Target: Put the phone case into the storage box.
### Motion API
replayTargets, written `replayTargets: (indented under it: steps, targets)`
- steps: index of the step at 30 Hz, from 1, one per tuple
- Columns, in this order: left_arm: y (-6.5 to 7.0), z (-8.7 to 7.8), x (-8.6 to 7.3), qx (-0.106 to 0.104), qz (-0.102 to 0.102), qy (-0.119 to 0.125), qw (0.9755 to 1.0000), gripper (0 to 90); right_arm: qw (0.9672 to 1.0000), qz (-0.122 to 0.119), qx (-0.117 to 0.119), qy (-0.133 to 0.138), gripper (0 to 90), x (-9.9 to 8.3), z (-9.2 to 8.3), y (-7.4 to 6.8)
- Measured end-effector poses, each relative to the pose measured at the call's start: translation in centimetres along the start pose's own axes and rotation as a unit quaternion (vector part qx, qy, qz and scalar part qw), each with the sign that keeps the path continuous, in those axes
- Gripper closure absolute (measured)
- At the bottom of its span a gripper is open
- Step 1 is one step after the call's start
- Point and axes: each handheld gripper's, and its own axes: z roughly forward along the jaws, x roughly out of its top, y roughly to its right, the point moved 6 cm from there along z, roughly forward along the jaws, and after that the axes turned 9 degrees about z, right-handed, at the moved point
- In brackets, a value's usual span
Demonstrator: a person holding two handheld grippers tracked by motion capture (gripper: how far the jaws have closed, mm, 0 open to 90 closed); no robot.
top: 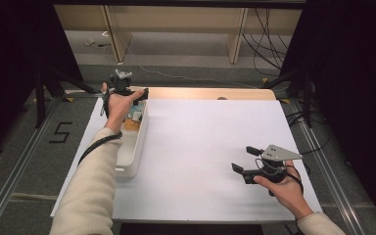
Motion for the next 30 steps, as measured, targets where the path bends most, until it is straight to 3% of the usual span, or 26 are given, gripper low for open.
replayTargets:
  steps: [14,30]
  targets:
    - [1.2,-1.8,0.0,-0.025,-0.005,0.009,0.9996,1.0,1.0,0.0,-0.001,0.001,16.0,0.0,0.0,0.0]
    - [2.7,-3.6,-0.2,-0.055,0.005,0.013,0.9984,2.0,1.0,0.0,-0.003,0.001,16.1,0.1,0.0,0.0]
